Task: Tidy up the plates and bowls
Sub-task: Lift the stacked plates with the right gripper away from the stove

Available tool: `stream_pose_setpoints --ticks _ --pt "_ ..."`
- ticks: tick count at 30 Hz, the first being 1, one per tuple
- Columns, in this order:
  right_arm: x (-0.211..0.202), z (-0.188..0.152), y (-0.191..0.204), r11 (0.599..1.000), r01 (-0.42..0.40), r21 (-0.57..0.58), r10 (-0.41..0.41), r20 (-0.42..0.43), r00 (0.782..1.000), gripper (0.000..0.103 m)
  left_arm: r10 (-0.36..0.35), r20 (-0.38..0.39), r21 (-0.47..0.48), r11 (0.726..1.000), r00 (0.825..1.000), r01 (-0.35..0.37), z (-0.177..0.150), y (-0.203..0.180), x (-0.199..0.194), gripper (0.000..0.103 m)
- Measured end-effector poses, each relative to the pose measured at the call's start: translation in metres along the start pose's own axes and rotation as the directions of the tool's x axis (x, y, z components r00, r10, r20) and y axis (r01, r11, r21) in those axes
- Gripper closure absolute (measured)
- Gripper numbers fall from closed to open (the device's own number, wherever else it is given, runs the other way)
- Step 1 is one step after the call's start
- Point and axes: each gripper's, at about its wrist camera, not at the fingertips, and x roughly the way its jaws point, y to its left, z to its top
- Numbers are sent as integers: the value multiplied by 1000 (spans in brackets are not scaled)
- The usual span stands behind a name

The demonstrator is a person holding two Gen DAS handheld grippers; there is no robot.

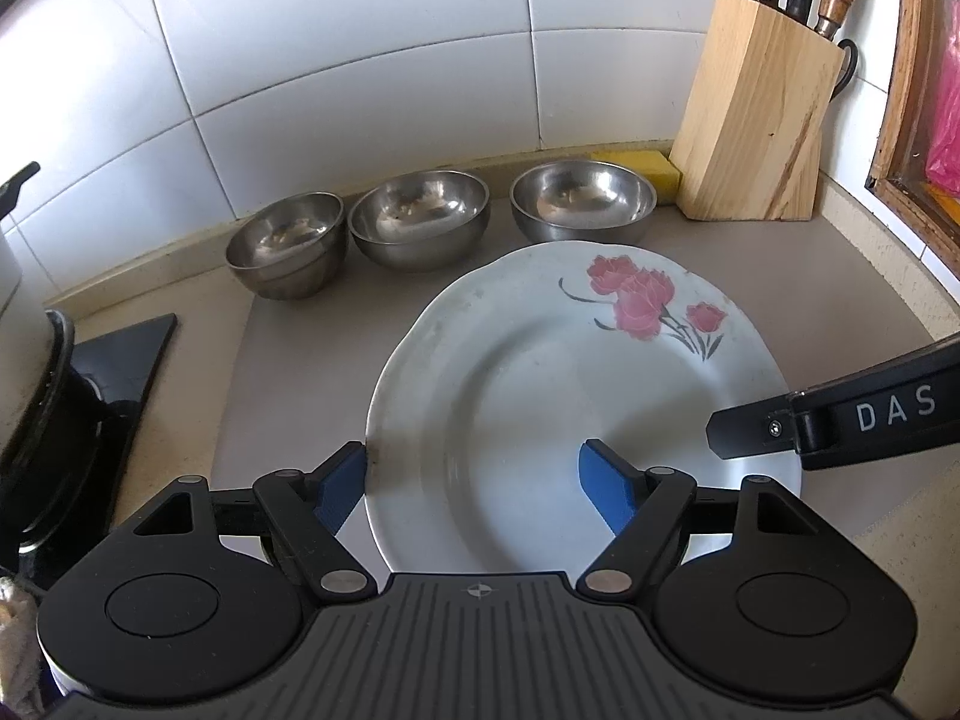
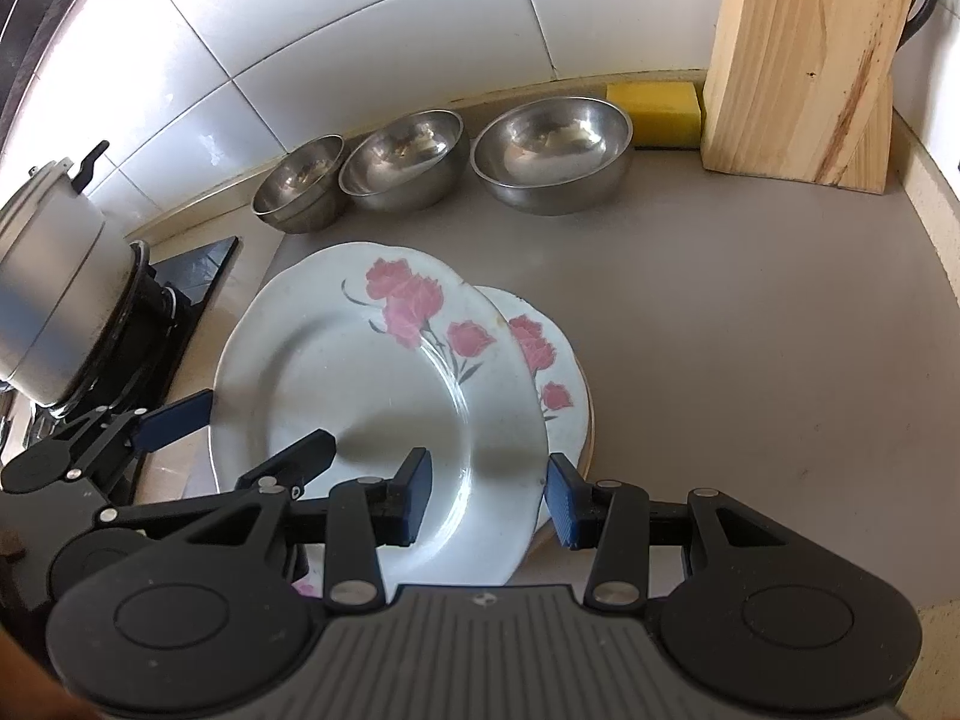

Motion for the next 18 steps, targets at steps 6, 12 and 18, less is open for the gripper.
stream_pose_setpoints --ticks 6,12,18 --pt "2 3 1 1000 9 -15 -9 -14 1000 77 2 -9 3 1000 1000 -2 1 -1 2 28" --pt "10 5 3 999 25 -32 -26 -32 999 77 2 -34 -7 1000 999 -2 1 2 12 28" --pt "16 6 7 997 42 -59 -44 -34 998 77 -4 -45 -22 1000 999 3 5 5 17 27"
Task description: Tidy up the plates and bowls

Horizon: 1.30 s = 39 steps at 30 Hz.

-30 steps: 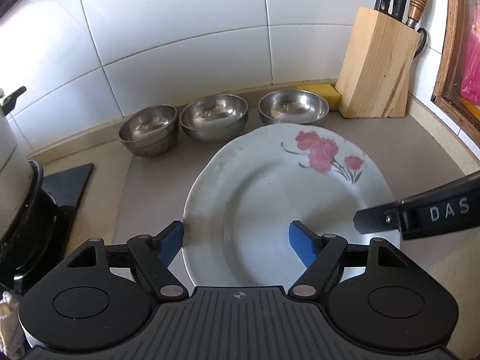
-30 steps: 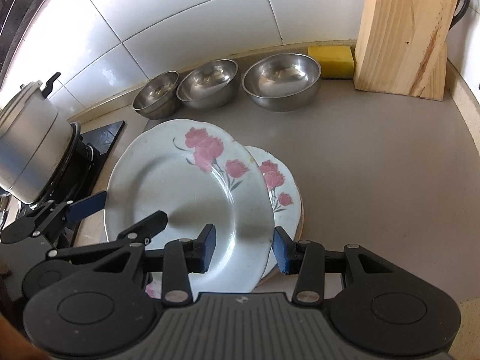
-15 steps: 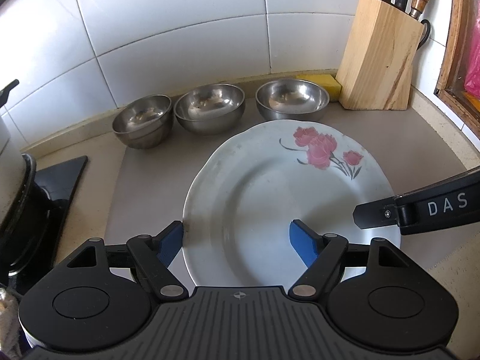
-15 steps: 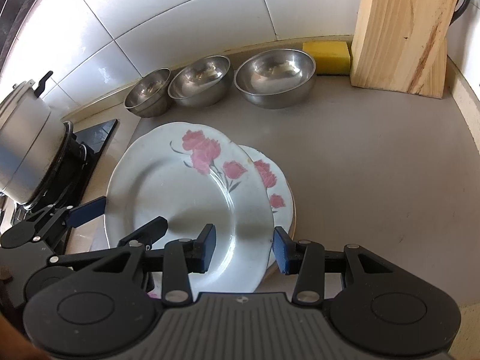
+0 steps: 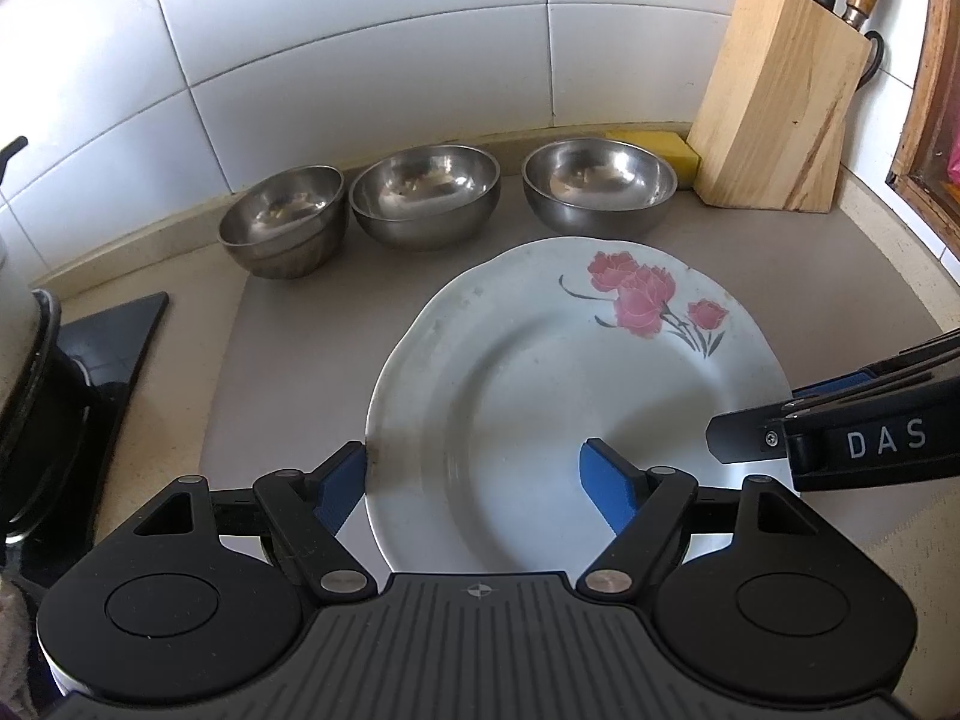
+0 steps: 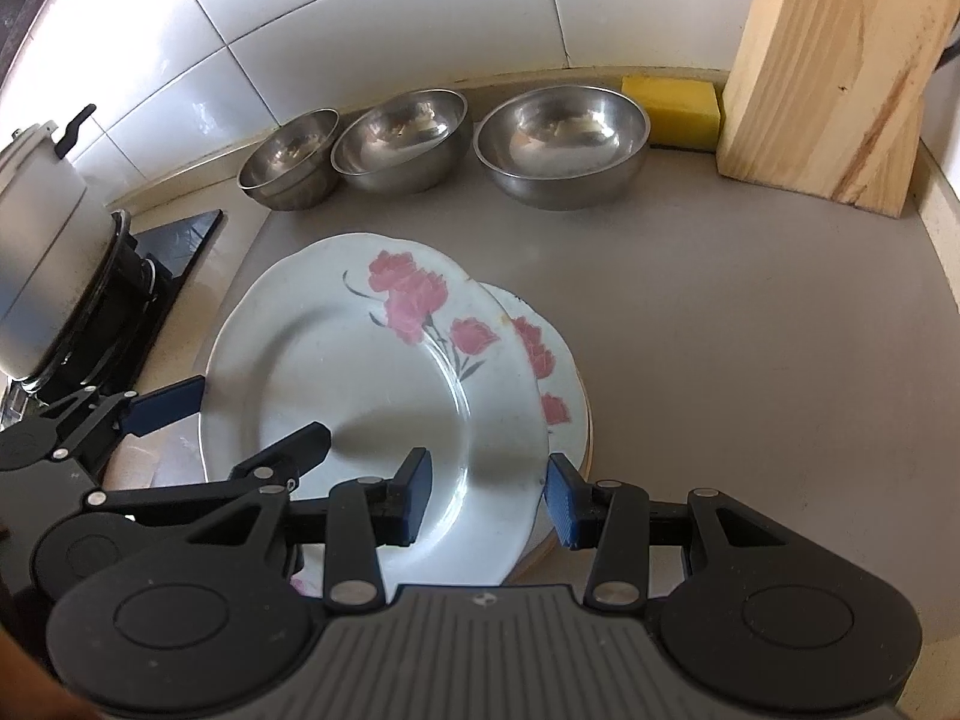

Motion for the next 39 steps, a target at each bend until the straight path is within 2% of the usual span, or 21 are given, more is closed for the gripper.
stream_pose_setpoints --ticks 25,28,29,30,31,33,35,39 --pt "30 16 7 997 67 -39 -70 -67 995 77 -23 -64 -15 1000 998 22 5 5 33 28" --pt "29 19 9 996 80 -48 -83 -65 994 77 -12 -46 5 1000 999 12 6 1 33 32" --pt "30 20 10 995 83 -55 -86 -62 994 77 -23 -36 22 999 999 24 7 -1 32 41" --pt "30 21 11 994 86 -63 -89 -57 994 77 -36 -37 24 999 999 37 8 -3 32 46" --pt "29 22 11 994 89 -68 -92 -53 994 77 -37 -40 28 999 999 38 9 -5 32 46" --pt "27 24 11 992 97 -82 -101 -43 994 78 -53 -31 43 998 998 55 10 -7 31 36" --pt "24 25 9 992 94 -87 -99 -54 994 78 -79 -46 34 996 996 81 10 -8 31 37" --pt "22 23 7 990 105 -98 -111 -66 992 78 -78 -46 43 996 996 80 11 -10 31 36"
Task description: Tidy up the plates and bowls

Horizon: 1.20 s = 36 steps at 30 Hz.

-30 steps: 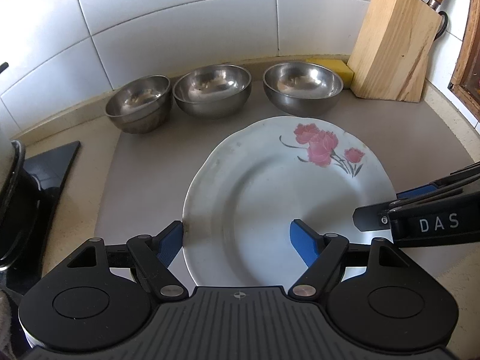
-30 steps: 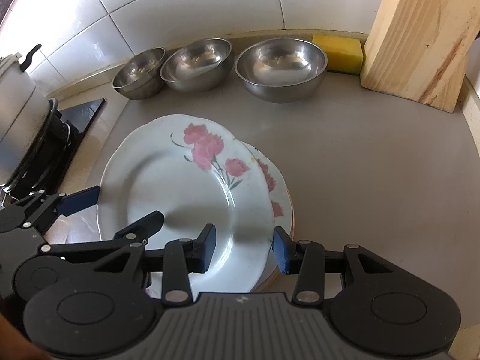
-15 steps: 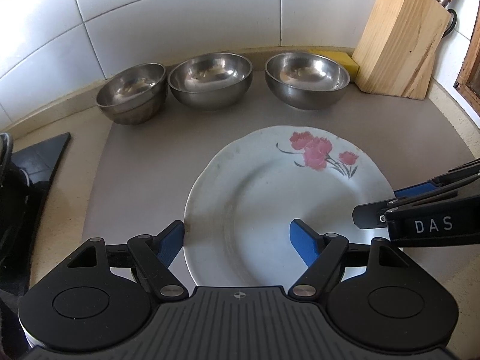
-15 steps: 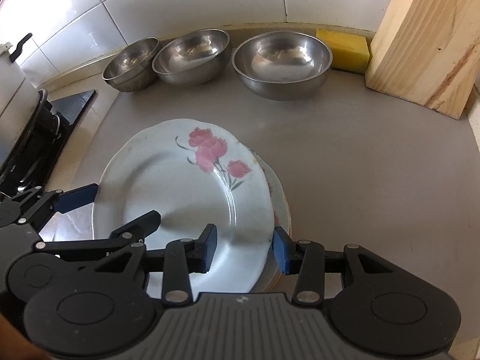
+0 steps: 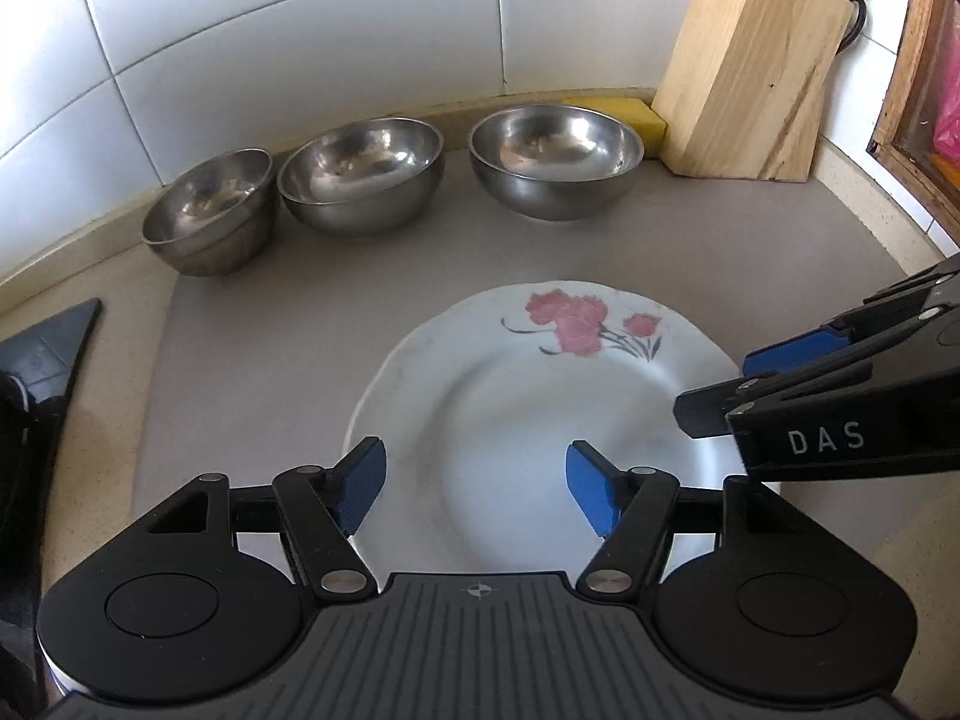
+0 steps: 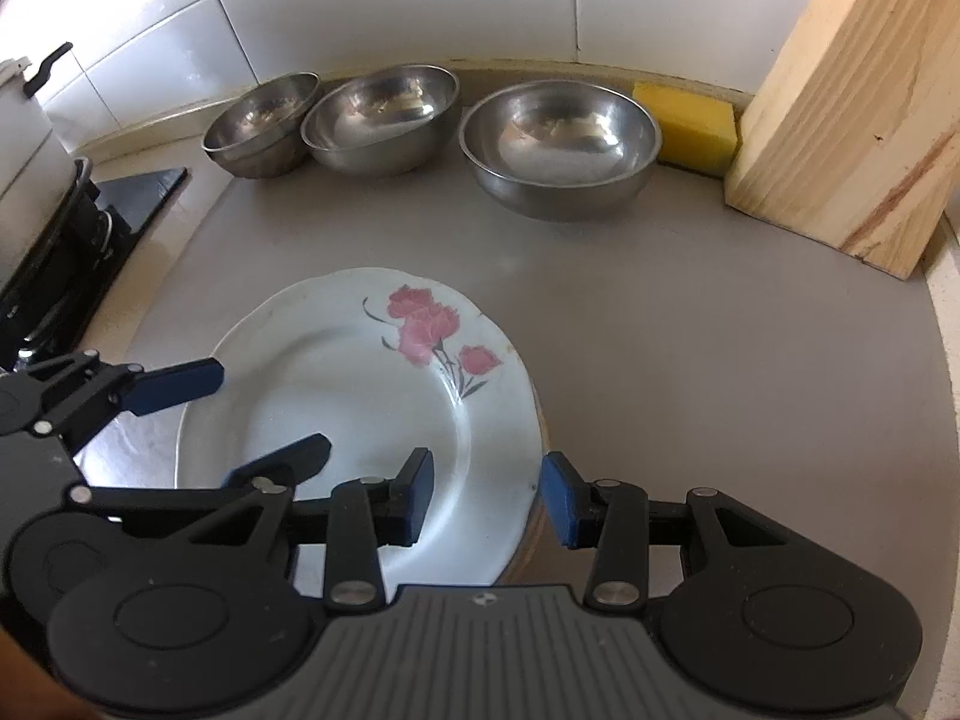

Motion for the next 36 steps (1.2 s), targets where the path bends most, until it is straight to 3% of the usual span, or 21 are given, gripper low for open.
stream_pose_setpoints --ticks 3,5,16,20,36 --pt "-1 -1 -5 1000 8 15 -8 0 1000 78 10 14 -10 1000 1000 -10 3 3 -3 34" --pt "-2 -1 -5 999 17 34 -15 -53 998 78 24 17 -11 1000 1000 -23 3 5 -4 34" --pt "-16 -1 1 999 36 14 -36 5 999 76 70 60 -43 997 996 -68 2 20 -18 28" --pt "-21 -3 4 999 37 34 -37 14 999 71 80 66 -52 996 995 -76 1 26 -24 27" --pt "-37 -6 33 995 66 68 -70 51 996 70 95 98 10 995 991 -97 -5 52 -40 23"
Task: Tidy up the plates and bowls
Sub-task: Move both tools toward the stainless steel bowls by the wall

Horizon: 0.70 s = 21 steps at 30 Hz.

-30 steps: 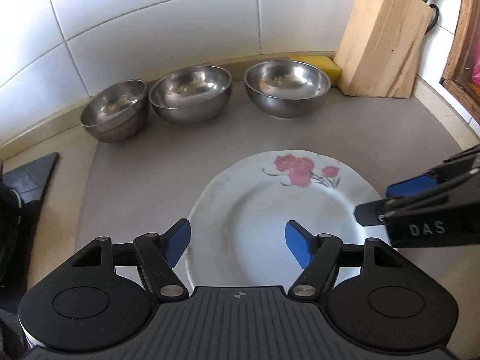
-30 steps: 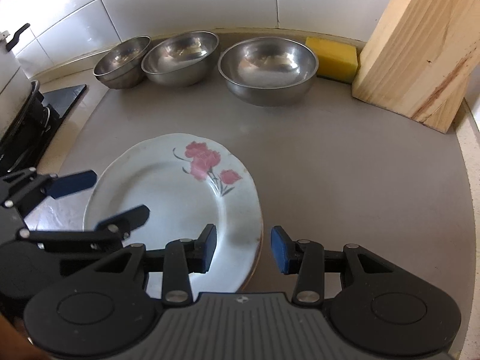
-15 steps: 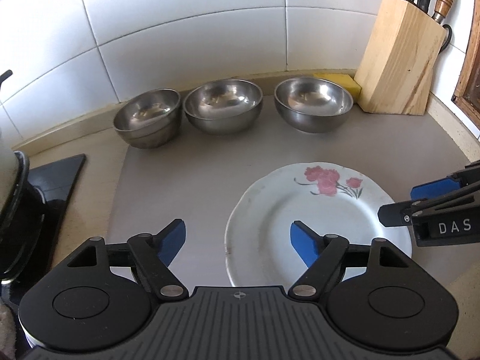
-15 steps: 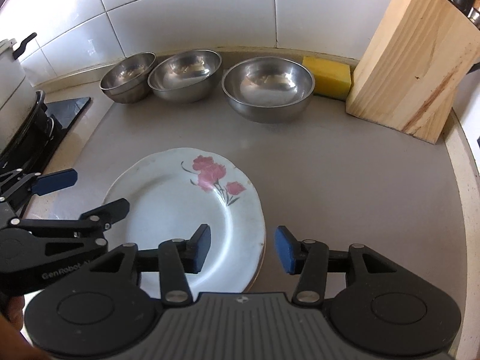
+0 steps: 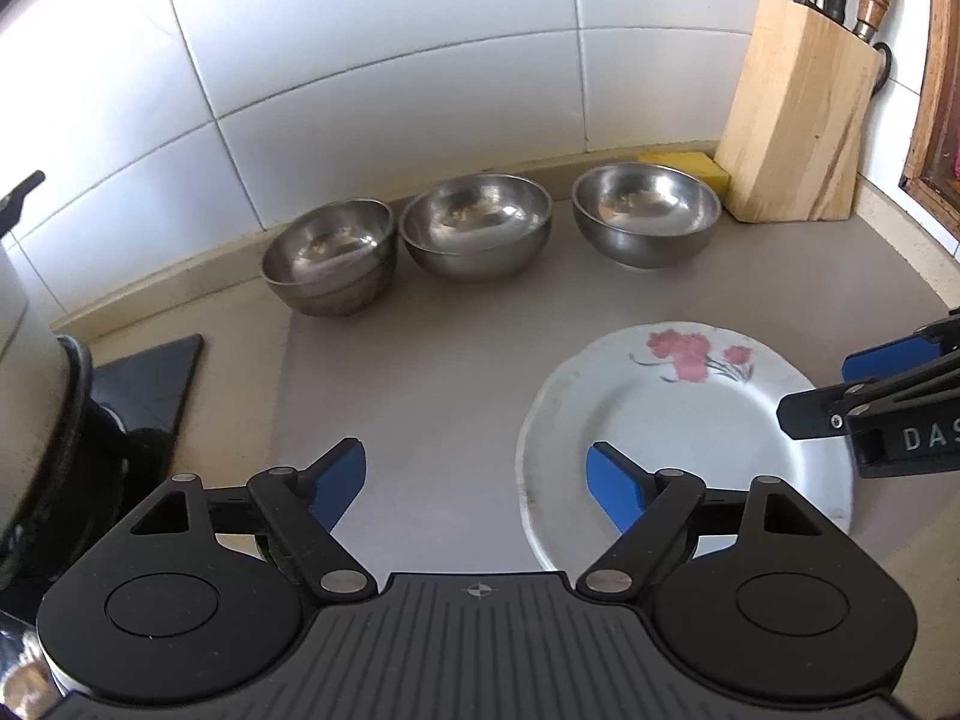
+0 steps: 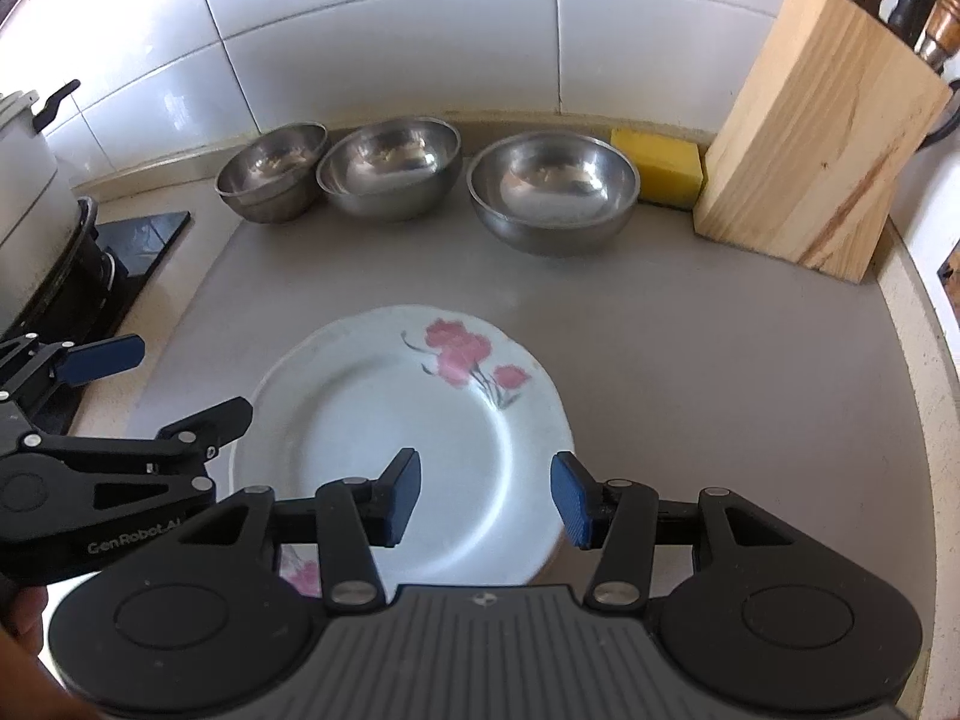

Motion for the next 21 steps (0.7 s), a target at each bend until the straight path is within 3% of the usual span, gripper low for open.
stream_pose_setpoints --ticks 9,21 --pt "-4 25 32 999 -4 -39 7 59 998 68 48 34 23 999 998 -49 17 34 -1 20" --pt "-9 109 70 998 -15 -68 24 137 990 65 154 79 -19 988 985 -153 68 88 4 17"
